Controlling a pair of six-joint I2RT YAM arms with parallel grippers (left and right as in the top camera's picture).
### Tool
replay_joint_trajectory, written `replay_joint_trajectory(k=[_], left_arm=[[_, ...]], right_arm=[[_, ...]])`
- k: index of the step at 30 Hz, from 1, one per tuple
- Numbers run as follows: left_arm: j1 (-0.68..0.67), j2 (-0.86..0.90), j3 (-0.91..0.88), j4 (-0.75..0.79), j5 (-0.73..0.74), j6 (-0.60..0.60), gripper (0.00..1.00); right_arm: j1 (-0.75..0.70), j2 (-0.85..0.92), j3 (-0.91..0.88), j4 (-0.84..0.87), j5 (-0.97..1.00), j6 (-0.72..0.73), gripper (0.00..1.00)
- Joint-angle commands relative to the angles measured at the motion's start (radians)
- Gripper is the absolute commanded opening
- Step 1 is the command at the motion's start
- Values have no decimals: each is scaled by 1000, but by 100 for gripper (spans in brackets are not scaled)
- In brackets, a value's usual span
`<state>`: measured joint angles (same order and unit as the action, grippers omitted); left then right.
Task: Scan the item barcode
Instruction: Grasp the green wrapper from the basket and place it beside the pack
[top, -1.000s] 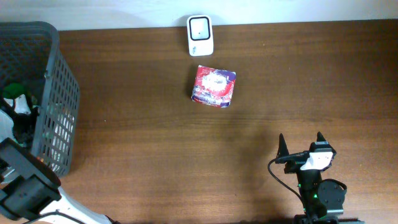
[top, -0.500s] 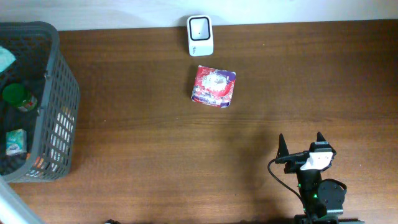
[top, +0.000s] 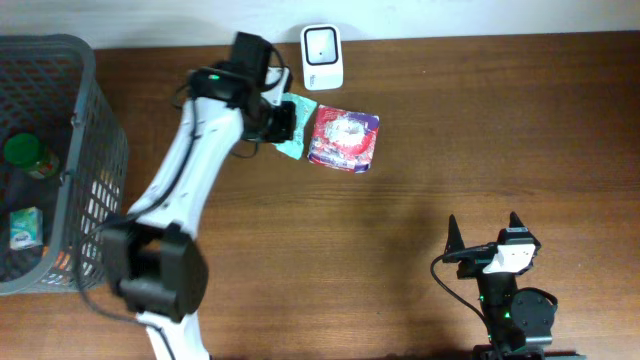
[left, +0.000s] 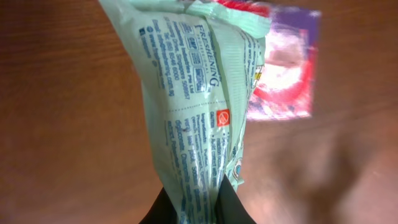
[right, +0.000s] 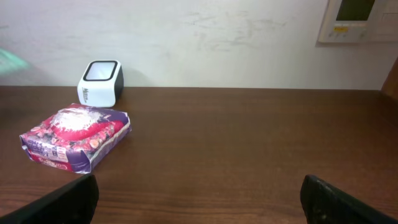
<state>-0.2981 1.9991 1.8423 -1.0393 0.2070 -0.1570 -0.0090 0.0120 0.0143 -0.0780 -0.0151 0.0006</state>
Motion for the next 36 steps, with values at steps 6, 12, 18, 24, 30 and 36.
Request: replay_joint_trajectory(k=[6, 12, 18, 24, 30, 36], left_arm=[[-44, 236, 4, 171, 33, -63, 1], [-152, 235, 12, 118, 108, -172, 46], [49, 235, 604, -348, 52, -72, 94], [424, 161, 1287, -649, 28, 47, 100], [882, 43, 1286, -649, 67, 45, 99], [1062, 43, 880, -644, -37, 48, 100]], right_arm=[[9, -6, -9, -1, 8, 7, 99], [9, -6, -9, -1, 8, 7, 98], [9, -6, -9, -1, 8, 7, 99], [9, -6, -9, -1, 8, 7, 99], [9, -6, -9, -1, 8, 7, 99], [9, -6, -9, -1, 8, 7, 99]])
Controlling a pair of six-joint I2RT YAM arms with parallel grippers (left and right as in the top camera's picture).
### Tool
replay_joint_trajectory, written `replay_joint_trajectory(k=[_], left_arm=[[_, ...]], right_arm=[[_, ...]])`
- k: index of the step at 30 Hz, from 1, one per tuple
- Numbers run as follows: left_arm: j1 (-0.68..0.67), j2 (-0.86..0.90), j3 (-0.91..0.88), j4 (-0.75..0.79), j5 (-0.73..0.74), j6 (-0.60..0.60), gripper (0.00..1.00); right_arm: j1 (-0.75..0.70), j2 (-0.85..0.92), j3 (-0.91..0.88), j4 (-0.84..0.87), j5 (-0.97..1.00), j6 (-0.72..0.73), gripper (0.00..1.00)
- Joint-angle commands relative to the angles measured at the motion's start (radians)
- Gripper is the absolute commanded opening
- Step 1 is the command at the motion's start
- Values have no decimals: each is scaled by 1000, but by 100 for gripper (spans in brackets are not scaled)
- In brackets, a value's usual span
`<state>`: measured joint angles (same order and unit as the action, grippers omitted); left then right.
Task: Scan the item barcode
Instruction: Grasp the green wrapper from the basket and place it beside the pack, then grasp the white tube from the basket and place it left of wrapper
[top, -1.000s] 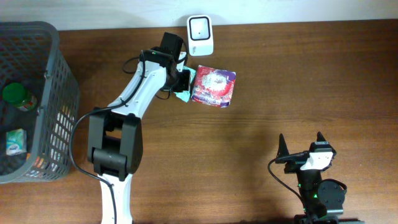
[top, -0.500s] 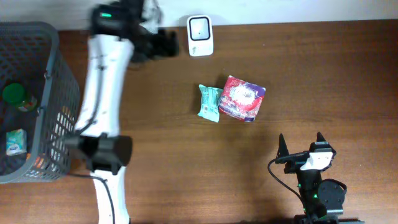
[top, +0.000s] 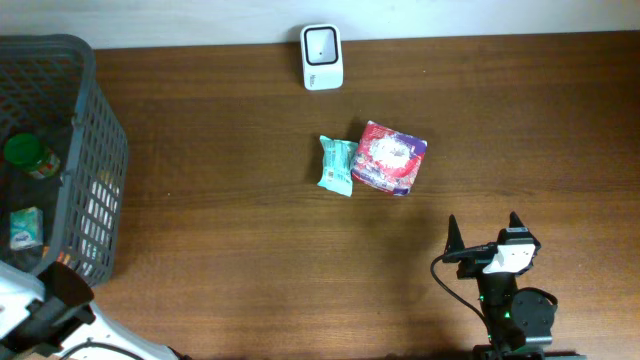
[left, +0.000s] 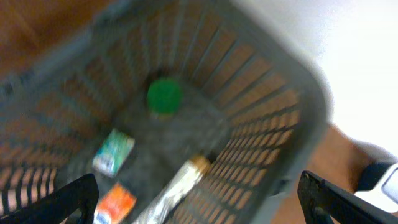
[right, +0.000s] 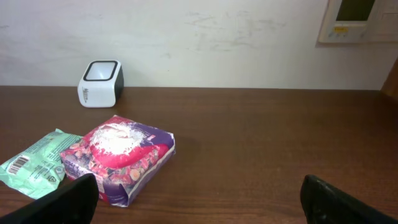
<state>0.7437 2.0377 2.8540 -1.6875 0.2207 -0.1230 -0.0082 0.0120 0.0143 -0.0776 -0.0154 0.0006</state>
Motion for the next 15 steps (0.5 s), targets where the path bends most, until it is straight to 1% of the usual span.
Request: replay_joint_trajectory(k=[1, 2, 4, 5, 6, 7, 9, 11, 13, 15], left_arm=[[19, 5, -240, 51, -72, 72, 99], [19, 5, -312, 83, -72, 101, 97], [19, 5, -540, 157, -71, 199, 92], [19, 5, -647, 192, -51, 260, 92], [19, 5, -689, 208, -35, 285, 93], [19, 5, -817, 245, -7, 356, 93], [19, 5, -981, 291, 32, 447, 93], [19, 5, -1076, 323, 96, 529, 93], [19, 6, -1139, 356, 113, 549, 88], [19, 6, -1199, 395, 113, 571, 80]], right_arm=[[8, -6, -9, -2, 9, 7, 98], [8, -6, -9, -2, 9, 7, 99], [8, -6, -9, -2, 9, 7, 99], [8, -6, -9, -2, 9, 7, 99], [8, -6, -9, -2, 9, 7, 99], [8, -6, -9, -2, 9, 7, 99], [8, -6, -9, -2, 9, 7, 99], [8, -6, -9, -2, 9, 7, 99], [8, -6, -9, -2, 9, 7, 99], [8, -6, -9, -2, 9, 7, 99]])
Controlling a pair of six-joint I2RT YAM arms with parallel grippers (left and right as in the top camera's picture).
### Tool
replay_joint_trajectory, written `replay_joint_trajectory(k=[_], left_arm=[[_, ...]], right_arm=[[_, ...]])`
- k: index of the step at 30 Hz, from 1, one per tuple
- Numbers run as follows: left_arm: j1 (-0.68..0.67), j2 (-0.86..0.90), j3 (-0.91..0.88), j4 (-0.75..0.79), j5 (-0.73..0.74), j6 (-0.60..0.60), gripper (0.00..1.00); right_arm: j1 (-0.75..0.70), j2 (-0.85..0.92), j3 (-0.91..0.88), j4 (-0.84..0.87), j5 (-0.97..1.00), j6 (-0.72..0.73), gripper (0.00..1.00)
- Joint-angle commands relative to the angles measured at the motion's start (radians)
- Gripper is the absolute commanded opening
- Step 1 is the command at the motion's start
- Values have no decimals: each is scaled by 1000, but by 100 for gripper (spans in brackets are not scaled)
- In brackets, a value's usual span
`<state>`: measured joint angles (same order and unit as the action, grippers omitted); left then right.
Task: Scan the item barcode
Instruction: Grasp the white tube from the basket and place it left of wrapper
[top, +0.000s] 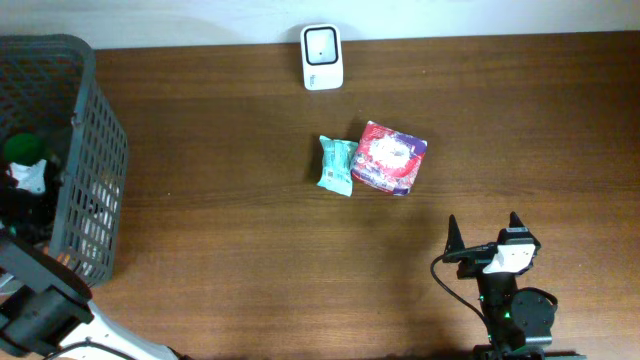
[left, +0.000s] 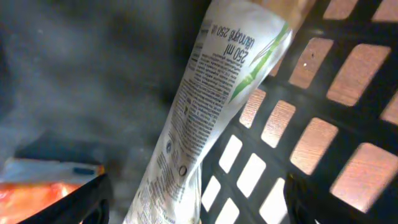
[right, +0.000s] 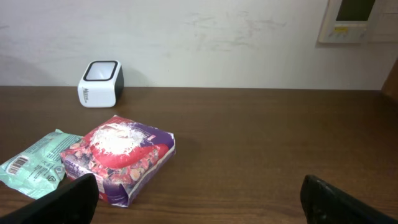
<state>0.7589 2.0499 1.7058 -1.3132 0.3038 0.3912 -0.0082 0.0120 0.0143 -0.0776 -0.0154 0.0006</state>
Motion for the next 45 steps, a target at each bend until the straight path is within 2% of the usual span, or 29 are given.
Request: replay_joint_trajectory(k=[1, 2, 3, 5, 6, 7, 8, 9, 10, 11, 13, 15, 16, 20, 22, 23, 24, 26, 28, 29, 32, 33, 35, 38, 39, 43, 45], left_arm=[[3, -6, -90, 48, 30, 71, 74], [3, -6, -111, 74, 16, 71, 73], [3, -6, -122, 101, -16, 70, 76], [3, -6, -122, 137, -34, 66, 52], [3, -6, -122, 153, -38, 66, 53], [3, -6, -122, 153, -38, 67, 40], [3, -6, -122, 158, -38, 66, 16], [3, -6, -120, 159, -38, 66, 2], [3, -6, -85, 157, -42, 5, 0], [3, -6, -6, 137, -38, -117, 0], [3, -8, 183, 41, 55, -145, 0], [3, -15, 415, -42, 251, -152, 0], [3, -27, 578, -54, 320, -262, 0], [3, -103, 1017, -42, 337, -552, 0], [-12, -164, 1122, -38, 365, -649, 0], [-55, -188, 1125, -51, 425, -648, 0], [-101, -198, 1125, -89, 437, -648, 0], [-262, -194, 1112, -199, 423, -556, 0], [-481, -166, 1070, -303, 231, -518, 0], [-534, -156, 1056, -320, 171, -519, 0], [-799, -110, 889, -323, -64, -517, 0], [-847, -95, 838, -314, -116, -518, 0], [-951, -53, 664, -229, -216, -618, 0], [-1049, -32, 353, 47, -291, -721, 0], [-1076, -18, 243, 158, -316, -728, 0], [-1133, 34, 23, 397, -320, -735, 0], [-1178, 88, -22, 454, -319, -736, 0]], right_arm=[[8, -6, -9, -2, 9, 7, 99], [8, -6, -9, -2, 9, 7, 99], [8, -6, -9, -2, 9, 7, 99], [8, -6, -9, -2, 9, 7, 99], [8, -6, -9, -2, 9, 7, 99], [8, -6, -9, -2, 9, 7, 99], [8, -6, -9, -2, 9, 7, 99], [8, -6, -9, -2, 9, 7, 99], [8, -6, -9, -2, 9, 7, 99], [8, -6, -9, -2, 9, 7, 99], [8, -6, -9, -2, 9, 7, 99], [8, -6, -9, -2, 9, 7, 99], [8, -6, -9, -2, 9, 7, 99], [8, -6, -9, -2, 9, 7, 99], [8, -6, -9, -2, 9, 7, 99], [8, -6, -9, -2, 9, 7, 99], [8, -6, -9, -2, 9, 7, 99], [8, -6, -9, -2, 9, 7, 99], [8, -6, -9, -2, 9, 7, 99], [8, -6, -9, -2, 9, 7, 99], [8, -6, -9, -2, 9, 7, 99], [8, -6, -9, -2, 9, 7, 99], [8, -6, -9, -2, 9, 7, 99], [8, -6, -9, -2, 9, 7, 99], [8, -6, -9, -2, 9, 7, 99], [8, -6, -9, -2, 9, 7, 99], [8, -6, -9, -2, 9, 7, 99]])
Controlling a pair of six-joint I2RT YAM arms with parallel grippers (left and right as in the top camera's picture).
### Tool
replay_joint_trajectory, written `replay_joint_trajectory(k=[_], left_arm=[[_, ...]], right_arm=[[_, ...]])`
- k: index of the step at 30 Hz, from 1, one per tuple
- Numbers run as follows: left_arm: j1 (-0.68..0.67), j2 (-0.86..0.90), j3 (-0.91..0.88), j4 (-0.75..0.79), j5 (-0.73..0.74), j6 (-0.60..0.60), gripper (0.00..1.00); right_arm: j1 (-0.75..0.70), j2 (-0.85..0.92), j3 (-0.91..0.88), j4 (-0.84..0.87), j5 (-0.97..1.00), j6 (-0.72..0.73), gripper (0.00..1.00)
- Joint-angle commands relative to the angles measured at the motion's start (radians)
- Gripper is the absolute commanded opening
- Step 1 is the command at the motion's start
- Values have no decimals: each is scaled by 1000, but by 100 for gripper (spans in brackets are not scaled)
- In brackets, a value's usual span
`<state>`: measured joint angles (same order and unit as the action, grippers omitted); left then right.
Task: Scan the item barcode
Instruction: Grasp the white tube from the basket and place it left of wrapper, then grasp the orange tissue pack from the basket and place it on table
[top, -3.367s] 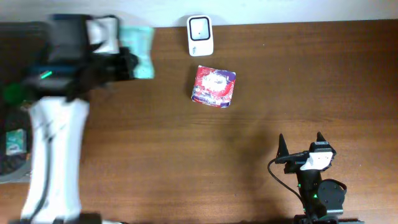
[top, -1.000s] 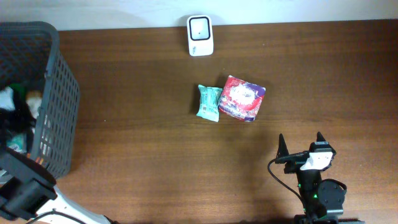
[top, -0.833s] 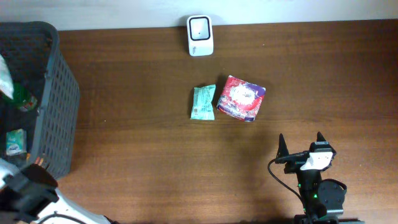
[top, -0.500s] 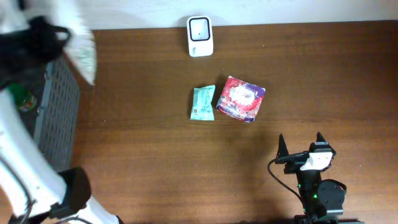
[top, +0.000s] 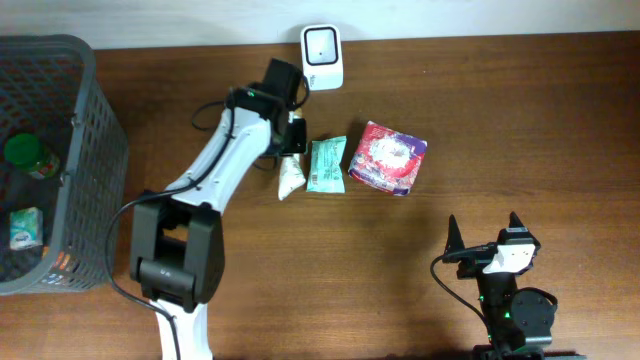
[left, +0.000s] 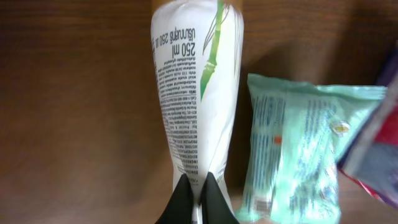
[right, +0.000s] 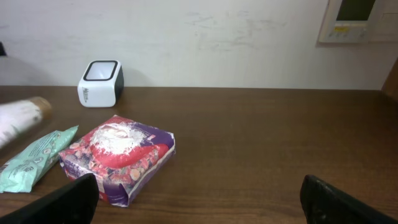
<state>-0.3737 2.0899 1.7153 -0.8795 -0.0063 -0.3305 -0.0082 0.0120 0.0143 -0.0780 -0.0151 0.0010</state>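
My left gripper (top: 292, 158) (left: 199, 190) is shut on the crimped end of a white tube (top: 290, 178) (left: 196, 93) printed with green bamboo. The tube is low over the table, in front of the white scanner (top: 322, 43) (right: 99, 83). It sits just left of a green packet (top: 326, 165) (left: 295, 149) lying flat. A red-and-purple pack (top: 388, 158) (right: 118, 158) lies right of the packet. The tube's capped end (right: 22, 118) shows at the left edge of the right wrist view. My right gripper (top: 487, 235) (right: 199, 205) rests open at the near right, holding nothing.
A grey mesh basket (top: 95, 150) stands at the table's left end, with a green-lidded jar (top: 22, 152) and a small green box (top: 27, 228) inside. The wall runs right behind the scanner.
My left gripper was open inside the basket by the white tube. Now it is shut on that tube over the table beside the green packet, which lies slightly further left. The right arm is unmoved.
First my left gripper held the green packet by the scanner, next to the red-and-purple pack. Then both lay mid-table, with the gripper open over the basket, then down beside the white tube. Now it holds the tube before the scanner.
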Motion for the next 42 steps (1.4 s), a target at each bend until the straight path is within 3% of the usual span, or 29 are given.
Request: replay_joint_trajectory(k=[1, 3, 4, 8, 9, 13, 15, 18, 22, 26, 30, 34, 37, 38, 42], left_arm=[[-63, 66, -32, 21, -9, -14, 7], [-96, 85, -32, 42, -10, -13, 61], [-96, 82, -21, 42, -9, -13, 82], [-41, 56, 284, -177, -9, -13, 86], [-3, 34, 461, -276, -9, -13, 98], [270, -30, 1190, -502, -68, 89, 99], [438, -55, 1339, -567, -74, 76, 99], [692, -77, 1370, -685, -73, 55, 99], [938, -76, 1269, -808, -73, 20, 99], [1006, -76, 975, -800, -154, 21, 99], [1006, -76, 625, -692, -257, 21, 99], [1006, -76, 214, -483, -267, 5, 100], [1005, -76, 42, -351, -268, 5, 89], [1005, -76, -3, -320, -269, 5, 70], [1005, -74, -158, -215, -272, 0, 73]], right_arm=[[8, -6, -9, -1, 8, 6, 99], [8, -6, -9, -1, 8, 6, 99], [8, -6, -9, -1, 8, 7, 99], [8, -6, -9, -1, 8, 7, 99], [8, -6, -9, -2, 8, 6, 99], [8, -6, -9, -1, 8, 6, 99], [8, -6, -9, -1, 8, 6, 99], [8, -6, -9, -1, 8, 6, 99], [8, -6, -9, -1, 8, 6, 99], [8, -6, -9, -1, 8, 6, 99], [8, -6, -9, -1, 8, 6, 99], [8, -6, -9, -1, 8, 7, 99], [8, -6, -9, -1, 8, 6, 99], [8, -6, -9, -1, 8, 7, 99], [8, -6, -9, -1, 8, 6, 99]])
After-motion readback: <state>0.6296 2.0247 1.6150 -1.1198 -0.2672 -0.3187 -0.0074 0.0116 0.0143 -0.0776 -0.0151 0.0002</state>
